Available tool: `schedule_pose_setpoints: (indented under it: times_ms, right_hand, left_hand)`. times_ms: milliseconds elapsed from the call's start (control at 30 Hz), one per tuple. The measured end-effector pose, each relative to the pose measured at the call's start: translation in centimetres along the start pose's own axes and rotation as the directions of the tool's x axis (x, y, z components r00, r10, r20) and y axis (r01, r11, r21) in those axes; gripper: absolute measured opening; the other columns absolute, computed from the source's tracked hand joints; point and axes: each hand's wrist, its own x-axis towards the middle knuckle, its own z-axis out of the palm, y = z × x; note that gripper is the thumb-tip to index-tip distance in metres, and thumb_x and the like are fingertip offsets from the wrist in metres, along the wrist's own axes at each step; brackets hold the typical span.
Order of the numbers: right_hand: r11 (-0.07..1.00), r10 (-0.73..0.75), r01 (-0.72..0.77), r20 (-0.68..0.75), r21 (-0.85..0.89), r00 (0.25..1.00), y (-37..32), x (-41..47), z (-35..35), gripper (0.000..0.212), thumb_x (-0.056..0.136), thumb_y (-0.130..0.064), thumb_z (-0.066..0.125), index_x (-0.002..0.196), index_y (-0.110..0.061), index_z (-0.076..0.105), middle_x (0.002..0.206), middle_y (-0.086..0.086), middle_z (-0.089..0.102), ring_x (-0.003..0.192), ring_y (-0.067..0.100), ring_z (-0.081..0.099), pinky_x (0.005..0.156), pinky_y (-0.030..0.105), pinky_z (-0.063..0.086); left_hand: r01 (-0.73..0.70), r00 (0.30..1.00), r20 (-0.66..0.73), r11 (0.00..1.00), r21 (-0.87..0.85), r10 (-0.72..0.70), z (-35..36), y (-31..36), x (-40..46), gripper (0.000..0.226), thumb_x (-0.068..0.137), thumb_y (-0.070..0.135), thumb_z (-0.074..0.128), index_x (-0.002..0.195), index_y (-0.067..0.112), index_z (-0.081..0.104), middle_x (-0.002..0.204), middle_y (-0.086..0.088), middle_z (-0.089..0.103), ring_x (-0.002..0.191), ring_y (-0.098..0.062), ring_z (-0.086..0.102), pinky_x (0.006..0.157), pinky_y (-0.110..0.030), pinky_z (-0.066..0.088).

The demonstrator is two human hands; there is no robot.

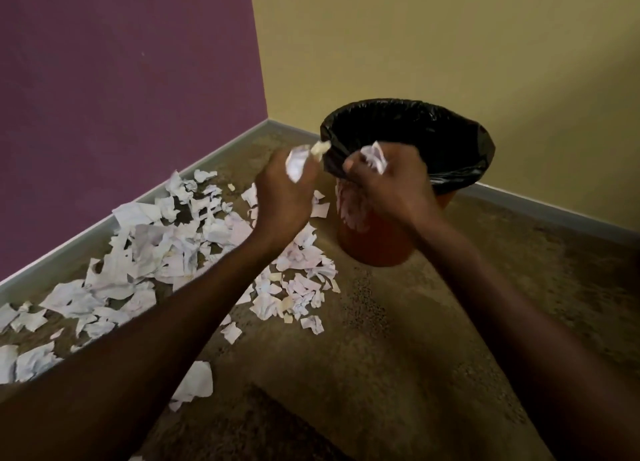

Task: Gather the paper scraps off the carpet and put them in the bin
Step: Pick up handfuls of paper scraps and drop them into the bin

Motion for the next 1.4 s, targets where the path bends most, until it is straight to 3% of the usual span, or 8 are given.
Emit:
schedule_pose_setpoints:
  times_ms: [333,433,500,633,867,1100,1233,1400]
  right_hand:
    - [0.956,0.274,-0.289,-0.190,-0.057,0.943,0.7,10.6,-4.9,0.016,0.080,-0.017,0.064,0.074,-0.007,0.052,0.064,0.002,0.047,0.064,0.019,0.051,0.052,0.024,0.037]
    - [0.857,0.453,-0.443,-0.025,-0.265,0.891,0.9,11.7,-5.8,0.010,0.085,-0.008,0.057,0.077,-0.001,0.056,0.072,0.014,0.056,0.061,0.024,0.055,0.055,0.026,0.046]
    - [0.840,0.484,-0.449,0.047,-0.305,0.874,1.6,12.0,-6.1,0.007,0.088,-0.004,0.053,0.088,0.000,0.059,0.086,0.019,0.061,0.071,0.029,0.060,0.070,0.036,0.054]
    - [0.818,0.308,-0.289,-0.046,-0.498,0.950,3.0,12.1,-6.0,0.021,0.086,-0.002,0.055,0.067,-0.004,0.045,0.070,0.013,0.049,0.071,0.029,0.053,0.052,0.032,0.040]
    - [0.852,-0.156,0.081,-0.102,-0.517,0.983,2.9,10.7,-3.8,0.028,0.072,-0.008,0.056,0.093,-0.004,0.074,0.093,0.017,0.073,0.088,0.032,0.067,0.075,0.034,0.054]
    - [0.830,-0.504,0.467,-0.051,-0.305,0.862,1.6,4.9,2.4,0.018,0.077,-0.007,0.056,0.080,-0.007,0.073,0.078,0.008,0.069,0.071,0.015,0.059,0.067,0.031,0.046]
    - [0.884,-0.367,0.426,0.280,-0.193,0.887,6.0,1.3,6.8,0.021,0.086,-0.019,0.068,0.105,-0.011,0.069,0.097,0.004,0.068,0.082,0.010,0.061,0.072,0.032,0.054]
    - [0.877,0.014,0.286,0.614,-0.387,0.789,14.8,-0.5,11.3,0.102,0.056,-0.083,0.062,0.139,-0.028,0.040,0.149,0.004,0.039,0.134,0.022,0.039,0.106,0.047,0.040]
  left_hand:
    - [0.494,0.843,0.426,0.784,-0.376,-0.328,9.3,8.3,9.5,0.042,0.098,0.034,0.056,0.129,0.006,0.056,0.065,-0.001,0.050,0.046,-0.013,0.040,0.044,-0.020,0.040]
    - [0.684,0.613,0.673,0.704,-0.190,-0.414,9.9,9.0,9.4,0.078,0.094,0.063,0.044,0.152,0.013,0.027,0.127,-0.014,0.053,0.092,-0.032,0.063,0.080,-0.049,0.054]
    - [0.713,0.575,0.713,0.673,-0.197,-0.400,10.1,9.0,9.8,0.084,0.092,0.070,0.037,0.156,0.022,0.011,0.161,-0.014,0.017,0.139,-0.047,0.030,0.105,-0.074,0.021]
    - [0.736,0.624,0.680,0.582,-0.346,-0.385,9.1,8.3,10.0,0.077,0.098,0.057,0.040,0.156,0.020,0.006,0.163,-0.017,0.004,0.147,-0.046,0.008,0.111,-0.070,0.016]
    - [0.568,0.823,0.377,0.613,-0.549,-0.425,4.1,4.9,8.8,0.020,0.094,0.029,0.063,0.086,0.010,0.065,0.093,-0.006,0.073,0.083,-0.018,0.068,0.076,-0.030,0.057]
    - [0.587,0.804,0.173,0.713,-0.383,-0.569,-1.4,-3.4,3.6,0.024,0.099,0.035,0.052,0.098,0.015,0.065,0.093,0.003,0.071,0.081,-0.012,0.065,0.069,-0.026,0.053]
    - [0.561,0.828,0.068,0.819,-0.125,-0.557,-3.4,-9.9,0.3,0.027,0.098,0.035,0.053,0.099,0.013,0.069,0.098,-0.003,0.073,0.086,-0.017,0.067,0.075,-0.035,0.055]
    - [0.211,0.955,0.093,0.864,0.457,-0.282,-7.3,-18.4,-3.6,0.058,0.084,0.057,0.063,0.124,0.016,0.060,0.125,-0.009,0.064,0.116,-0.026,0.056,0.101,-0.044,0.044]
